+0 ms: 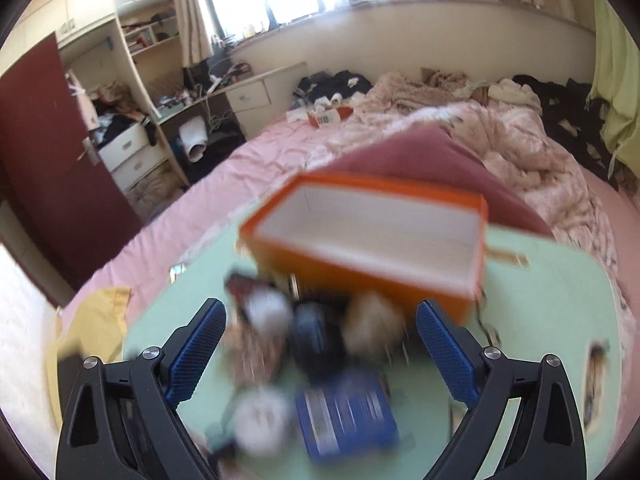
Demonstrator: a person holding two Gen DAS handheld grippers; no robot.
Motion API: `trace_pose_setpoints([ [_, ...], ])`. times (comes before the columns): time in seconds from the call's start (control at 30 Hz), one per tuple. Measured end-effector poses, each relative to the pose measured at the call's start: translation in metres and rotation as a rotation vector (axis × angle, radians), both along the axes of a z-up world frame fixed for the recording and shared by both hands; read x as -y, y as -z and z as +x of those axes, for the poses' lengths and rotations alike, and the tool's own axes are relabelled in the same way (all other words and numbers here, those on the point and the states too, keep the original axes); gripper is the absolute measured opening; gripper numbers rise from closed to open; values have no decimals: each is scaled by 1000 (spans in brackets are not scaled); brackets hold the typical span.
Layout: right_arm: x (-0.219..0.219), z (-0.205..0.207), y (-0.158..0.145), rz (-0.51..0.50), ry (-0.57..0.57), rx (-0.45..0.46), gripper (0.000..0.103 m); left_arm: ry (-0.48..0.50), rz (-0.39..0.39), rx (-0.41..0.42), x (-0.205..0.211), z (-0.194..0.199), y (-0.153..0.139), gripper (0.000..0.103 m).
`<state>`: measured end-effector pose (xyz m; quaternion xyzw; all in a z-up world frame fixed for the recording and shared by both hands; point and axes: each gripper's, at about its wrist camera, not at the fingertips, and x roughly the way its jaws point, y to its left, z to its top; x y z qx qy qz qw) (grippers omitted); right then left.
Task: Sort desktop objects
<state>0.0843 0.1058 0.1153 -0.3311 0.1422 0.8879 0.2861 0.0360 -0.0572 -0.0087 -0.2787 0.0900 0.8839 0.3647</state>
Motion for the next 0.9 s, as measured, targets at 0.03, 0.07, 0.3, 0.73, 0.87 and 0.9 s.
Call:
trace_pose_setpoints([
  [0.03,5,12,6,-1,7,14,97,0,0,0,0,0,0,103],
  [0.07,10,23,14,0,18,32,97,0,0,0,0,0,0,103],
  [0.3,31,48,69,64,46,201,97,2,0,0,1,0,0,103],
  [0.73,23,45,96,62,60,234,103,7,-2,-1,2,-2,-1,103],
  [0.87,23,45,95,62,58,233,103,8,-2,-1,2,-2,-1,103],
  [0.9,23,46,95,63,58,233,103,8,-2,-1,2,-2,-1,103],
])
